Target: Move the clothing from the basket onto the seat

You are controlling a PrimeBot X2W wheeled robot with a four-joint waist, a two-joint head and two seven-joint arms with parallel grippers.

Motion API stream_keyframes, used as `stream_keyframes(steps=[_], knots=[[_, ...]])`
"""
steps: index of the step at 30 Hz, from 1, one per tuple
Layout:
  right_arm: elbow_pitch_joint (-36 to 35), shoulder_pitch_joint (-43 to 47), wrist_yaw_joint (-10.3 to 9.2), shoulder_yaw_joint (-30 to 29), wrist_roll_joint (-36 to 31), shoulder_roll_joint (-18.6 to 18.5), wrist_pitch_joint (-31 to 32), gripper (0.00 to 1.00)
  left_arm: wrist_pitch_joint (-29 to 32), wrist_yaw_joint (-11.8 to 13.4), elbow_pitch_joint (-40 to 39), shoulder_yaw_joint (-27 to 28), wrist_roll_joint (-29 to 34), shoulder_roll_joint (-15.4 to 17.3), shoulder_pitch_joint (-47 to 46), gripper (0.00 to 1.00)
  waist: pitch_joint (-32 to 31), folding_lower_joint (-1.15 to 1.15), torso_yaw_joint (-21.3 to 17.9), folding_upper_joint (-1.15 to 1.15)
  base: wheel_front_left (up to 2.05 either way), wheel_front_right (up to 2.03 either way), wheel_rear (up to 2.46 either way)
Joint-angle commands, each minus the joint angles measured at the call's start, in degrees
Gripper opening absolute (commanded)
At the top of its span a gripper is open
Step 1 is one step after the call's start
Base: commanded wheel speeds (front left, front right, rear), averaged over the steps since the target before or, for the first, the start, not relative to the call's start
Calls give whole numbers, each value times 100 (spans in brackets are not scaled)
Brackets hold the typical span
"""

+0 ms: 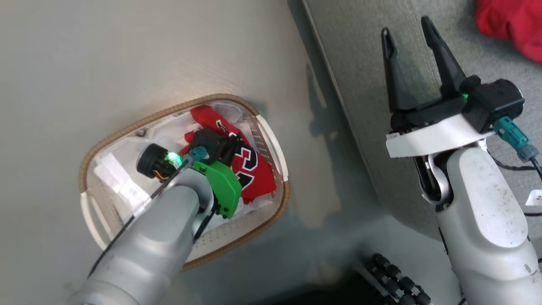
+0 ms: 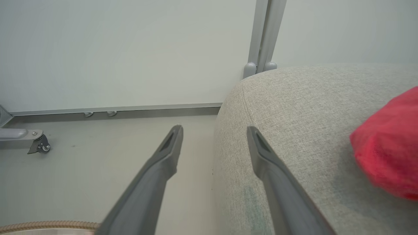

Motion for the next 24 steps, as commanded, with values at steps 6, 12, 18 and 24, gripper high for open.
stream_keyframes(steps=[6, 12, 18, 24], knots=[[303, 432, -8, -26, -74, -141, -12, 100, -9, 66, -885, 802, 490, 111, 782, 0, -1180, 0, 751, 0, 0, 0, 0], [531, 840, -8, 113, -90, -190, -12, 100, -10, 40, -1584, 1540, 976, 78, 1498, 0, -1878, 0, 1071, 0, 0, 0, 0], [729, 1265, -8, 281, -118, -247, -12, 100, -11, -8, -2185, 2078, 1344, -17, 2124, 0, -2475, 0, 1405, 0, 0, 0, 0], [890, 1637, -8, 383, -132, -243, -12, 100, -11, -24, -2821, 2550, 1607, -100, 2566, 0, -2963, 0, 1663, 0, 0, 0, 0]])
